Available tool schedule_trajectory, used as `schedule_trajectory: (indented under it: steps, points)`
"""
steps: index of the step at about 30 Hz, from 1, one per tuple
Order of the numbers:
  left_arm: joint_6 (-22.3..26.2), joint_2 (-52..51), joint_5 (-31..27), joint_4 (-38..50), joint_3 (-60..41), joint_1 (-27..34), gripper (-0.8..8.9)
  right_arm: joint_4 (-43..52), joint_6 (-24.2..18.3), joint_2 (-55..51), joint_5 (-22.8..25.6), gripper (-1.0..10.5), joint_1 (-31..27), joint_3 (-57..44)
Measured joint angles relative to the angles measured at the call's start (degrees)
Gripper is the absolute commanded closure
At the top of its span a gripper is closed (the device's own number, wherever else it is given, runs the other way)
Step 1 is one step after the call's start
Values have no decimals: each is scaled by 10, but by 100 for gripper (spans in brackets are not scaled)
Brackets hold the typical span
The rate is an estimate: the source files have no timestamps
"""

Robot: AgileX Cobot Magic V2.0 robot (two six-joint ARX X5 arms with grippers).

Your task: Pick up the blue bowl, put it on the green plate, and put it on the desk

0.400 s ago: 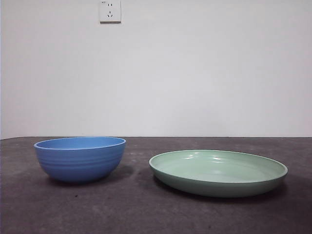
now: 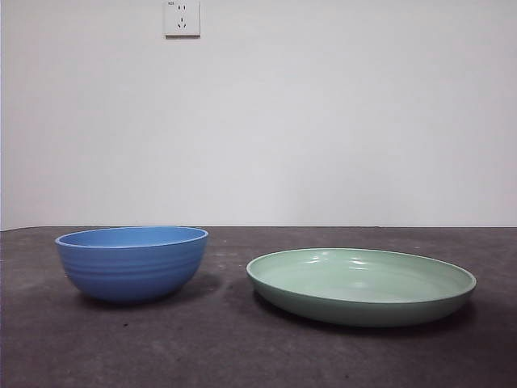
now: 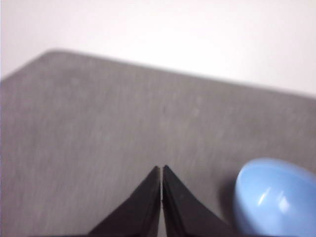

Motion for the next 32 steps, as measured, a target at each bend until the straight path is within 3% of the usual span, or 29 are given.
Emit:
schedule_trajectory:
  steps: [5, 9, 16, 23, 27, 32]
  points:
    - [-49, 29, 1, 5, 85, 0, 805, -52, 48, 10, -37, 936, 0, 92]
    - [-67, 80, 20, -43, 158, 0, 805, -117, 64, 45, -80, 936, 1, 168]
    - [-74, 188, 120, -106, 318, 0, 805, -181, 72, 131, -131, 936, 1, 291]
    - [-67, 312, 282, -202, 403, 0, 805, -196, 71, 244, -262, 936, 1, 384]
    - [-47, 370, 340, -240, 434, 0, 805, -236, 57, 316, -332, 936, 1, 434]
    - [-14, 438, 374, -274, 477, -9, 805, -281, 4, 391, -348, 936, 1, 482]
